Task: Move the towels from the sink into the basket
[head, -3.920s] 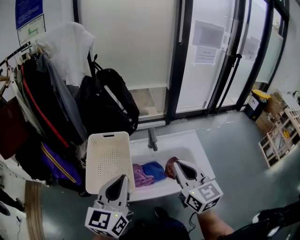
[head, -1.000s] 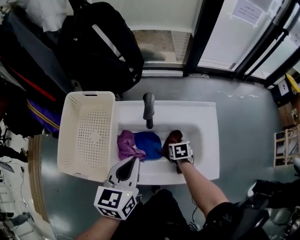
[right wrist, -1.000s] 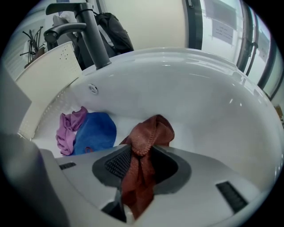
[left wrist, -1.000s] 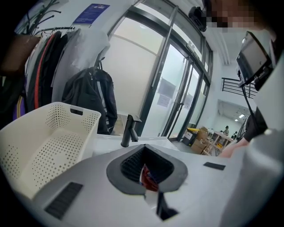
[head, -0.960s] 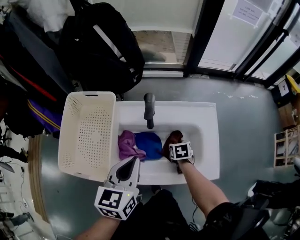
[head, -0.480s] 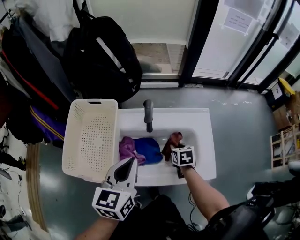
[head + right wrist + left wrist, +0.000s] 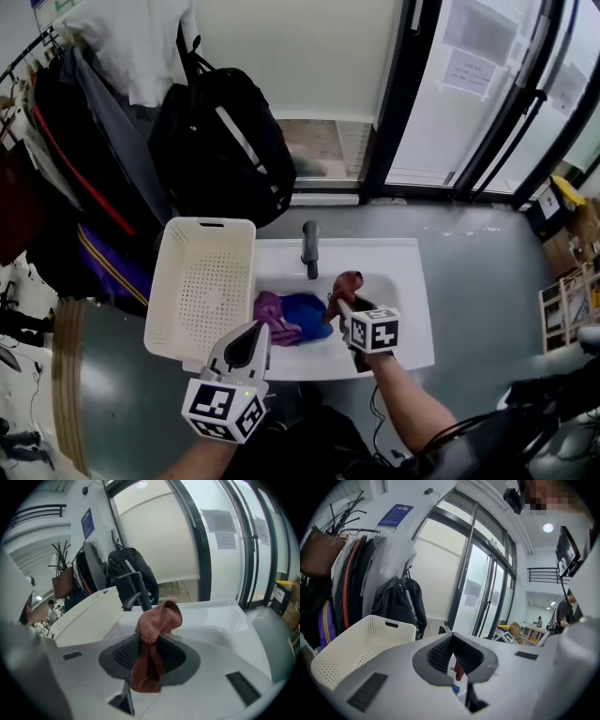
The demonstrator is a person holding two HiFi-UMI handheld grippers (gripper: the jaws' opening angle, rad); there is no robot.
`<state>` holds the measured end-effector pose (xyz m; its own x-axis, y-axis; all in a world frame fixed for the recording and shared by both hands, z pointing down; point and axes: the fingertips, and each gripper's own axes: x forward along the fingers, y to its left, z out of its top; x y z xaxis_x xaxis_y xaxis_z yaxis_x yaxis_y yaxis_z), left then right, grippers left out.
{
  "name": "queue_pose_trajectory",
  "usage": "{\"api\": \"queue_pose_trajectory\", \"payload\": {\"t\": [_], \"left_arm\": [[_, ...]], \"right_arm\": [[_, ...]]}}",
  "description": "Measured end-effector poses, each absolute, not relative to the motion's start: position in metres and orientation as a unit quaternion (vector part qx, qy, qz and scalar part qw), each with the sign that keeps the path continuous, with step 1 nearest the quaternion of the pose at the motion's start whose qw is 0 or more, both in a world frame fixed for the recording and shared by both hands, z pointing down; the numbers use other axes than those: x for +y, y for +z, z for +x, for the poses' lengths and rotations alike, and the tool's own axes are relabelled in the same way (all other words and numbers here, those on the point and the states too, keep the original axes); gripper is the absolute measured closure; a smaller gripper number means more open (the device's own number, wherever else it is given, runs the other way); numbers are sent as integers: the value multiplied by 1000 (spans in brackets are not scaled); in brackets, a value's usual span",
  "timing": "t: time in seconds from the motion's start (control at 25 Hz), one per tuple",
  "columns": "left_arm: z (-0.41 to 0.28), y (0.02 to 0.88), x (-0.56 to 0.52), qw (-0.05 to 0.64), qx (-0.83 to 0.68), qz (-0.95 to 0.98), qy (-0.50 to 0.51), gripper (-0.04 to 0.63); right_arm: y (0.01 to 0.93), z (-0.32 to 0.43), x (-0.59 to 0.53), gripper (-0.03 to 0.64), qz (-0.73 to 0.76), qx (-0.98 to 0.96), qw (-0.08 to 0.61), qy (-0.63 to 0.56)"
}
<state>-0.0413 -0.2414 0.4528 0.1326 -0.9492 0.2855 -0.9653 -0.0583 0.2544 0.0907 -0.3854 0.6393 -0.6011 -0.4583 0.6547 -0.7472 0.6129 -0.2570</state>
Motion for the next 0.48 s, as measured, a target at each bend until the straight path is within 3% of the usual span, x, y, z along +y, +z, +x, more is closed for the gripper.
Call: {"api": "queue_pose_trajectory", "payload": {"t": [0.48], "left_arm": [[-92, 422, -201, 170, -684, 710, -3, 592]], "right_arm": [[532, 18, -342, 497, 292, -908, 228, 195]]}}
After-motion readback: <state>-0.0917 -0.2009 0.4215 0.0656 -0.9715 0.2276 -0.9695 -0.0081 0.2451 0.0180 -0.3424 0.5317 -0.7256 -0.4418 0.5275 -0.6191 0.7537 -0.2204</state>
